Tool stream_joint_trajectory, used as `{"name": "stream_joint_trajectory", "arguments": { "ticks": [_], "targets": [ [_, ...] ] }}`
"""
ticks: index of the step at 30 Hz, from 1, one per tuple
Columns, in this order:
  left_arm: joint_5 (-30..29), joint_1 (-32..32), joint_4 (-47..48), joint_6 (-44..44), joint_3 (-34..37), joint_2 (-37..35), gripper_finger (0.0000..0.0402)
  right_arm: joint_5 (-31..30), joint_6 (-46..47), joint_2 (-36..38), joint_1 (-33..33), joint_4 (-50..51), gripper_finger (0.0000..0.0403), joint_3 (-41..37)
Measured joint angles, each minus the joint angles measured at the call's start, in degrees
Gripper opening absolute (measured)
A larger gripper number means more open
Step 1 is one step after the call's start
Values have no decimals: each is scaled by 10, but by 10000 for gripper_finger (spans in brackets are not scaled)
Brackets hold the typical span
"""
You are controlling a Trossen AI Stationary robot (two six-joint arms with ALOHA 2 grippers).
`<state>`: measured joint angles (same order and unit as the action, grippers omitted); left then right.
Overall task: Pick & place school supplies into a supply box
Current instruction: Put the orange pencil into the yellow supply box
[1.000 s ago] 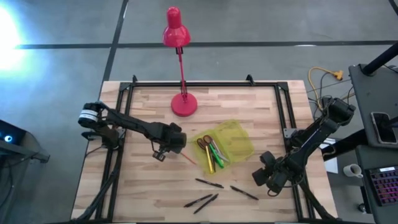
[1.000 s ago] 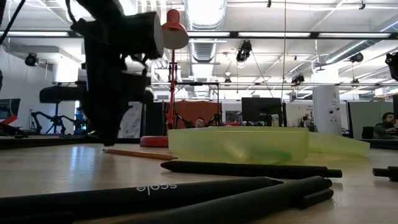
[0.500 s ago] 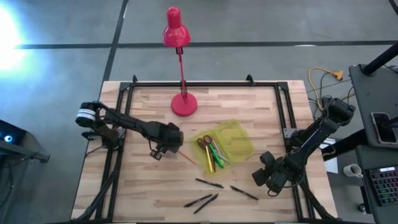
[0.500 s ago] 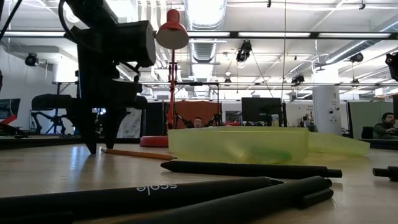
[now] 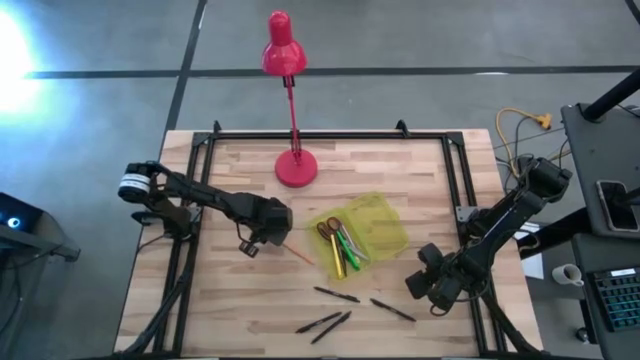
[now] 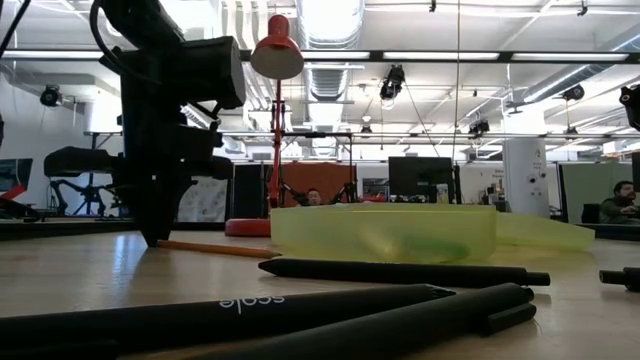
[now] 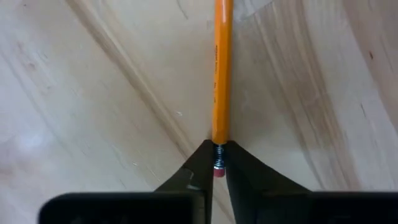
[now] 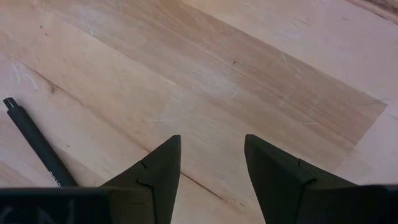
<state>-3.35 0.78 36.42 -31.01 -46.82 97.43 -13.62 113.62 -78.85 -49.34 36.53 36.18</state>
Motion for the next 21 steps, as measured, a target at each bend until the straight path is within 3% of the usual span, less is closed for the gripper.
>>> {"name": "stream_joint_trajectory", "arguments": {
  "ticks": [7,21],
  "targets": [
    [3,0,1,12,2,-1,4,0,0,0,0,-3,169,0],
    [-24,-2,56,14,-96,-35,0,0,-3,0,0,1,169,0]
  ]
}}
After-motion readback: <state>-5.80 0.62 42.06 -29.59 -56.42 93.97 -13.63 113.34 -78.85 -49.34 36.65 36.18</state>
